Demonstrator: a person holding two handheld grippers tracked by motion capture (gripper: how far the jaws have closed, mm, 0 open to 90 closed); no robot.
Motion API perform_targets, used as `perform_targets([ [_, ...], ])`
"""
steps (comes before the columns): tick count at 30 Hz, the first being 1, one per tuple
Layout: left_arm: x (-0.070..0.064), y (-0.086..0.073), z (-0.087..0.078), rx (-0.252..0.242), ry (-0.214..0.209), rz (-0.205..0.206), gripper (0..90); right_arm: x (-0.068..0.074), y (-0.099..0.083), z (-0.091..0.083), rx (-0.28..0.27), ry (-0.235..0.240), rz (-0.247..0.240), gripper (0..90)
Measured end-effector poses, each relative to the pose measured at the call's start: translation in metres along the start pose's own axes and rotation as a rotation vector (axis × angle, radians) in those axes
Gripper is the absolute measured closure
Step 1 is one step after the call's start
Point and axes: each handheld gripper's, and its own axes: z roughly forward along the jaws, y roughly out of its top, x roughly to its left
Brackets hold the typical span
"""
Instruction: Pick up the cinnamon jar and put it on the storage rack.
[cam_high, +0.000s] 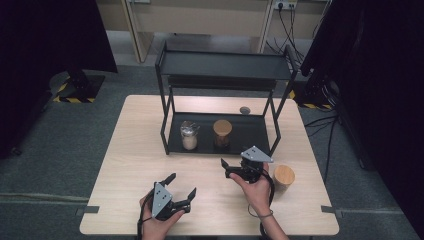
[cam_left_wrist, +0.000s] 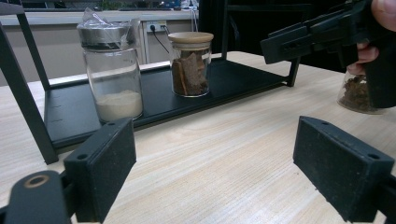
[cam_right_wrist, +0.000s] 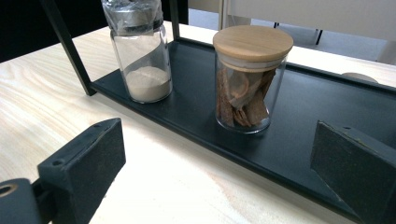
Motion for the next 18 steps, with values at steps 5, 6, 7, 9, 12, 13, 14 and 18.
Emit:
perform_targets([
  [5,0.0,0.0,0.0,-0.003,0.0,-0.003,12.7,0.001,-0.004,-0.003,0.003,0.001,-0.001,3.8],
  [6,0.0,0.0,0.0,-0.001,0.0,-0.001,12.7,0.001,-0.005,-0.004,0.001,0.001,-0.001,3.8],
  [7,0.0,0.0,0.0,0.0,0.0,-0.001,12.7,0.001,-0.006,-0.005,0.001,0.001,-0.003,3.8],
  [9,0.0,0.0,0.0,-0.003,0.0,-0.002,12.7,0.001,-0.007,-0.007,0.0,0.001,-0.003,3.9],
  [12,0.0,0.0,0.0,-0.003,0.0,-0.001,12.7,0.002,-0.008,-0.009,0.0,0.004,-0.007,3.9],
  [13,0.0,0.0,0.0,-0.001,0.001,0.001,12.7,0.002,-0.009,-0.01,-0.001,0.005,-0.009,4.0],
  [14,0.0,0.0,0.0,-0.001,0.001,0.001,12.7,0.002,-0.01,-0.011,-0.001,0.007,-0.011,4.0],
  [18,0.0,0.0,0.0,-0.003,0.0,-0.002,12.7,0.004,-0.013,-0.015,0.001,0.013,-0.011,4.1],
])
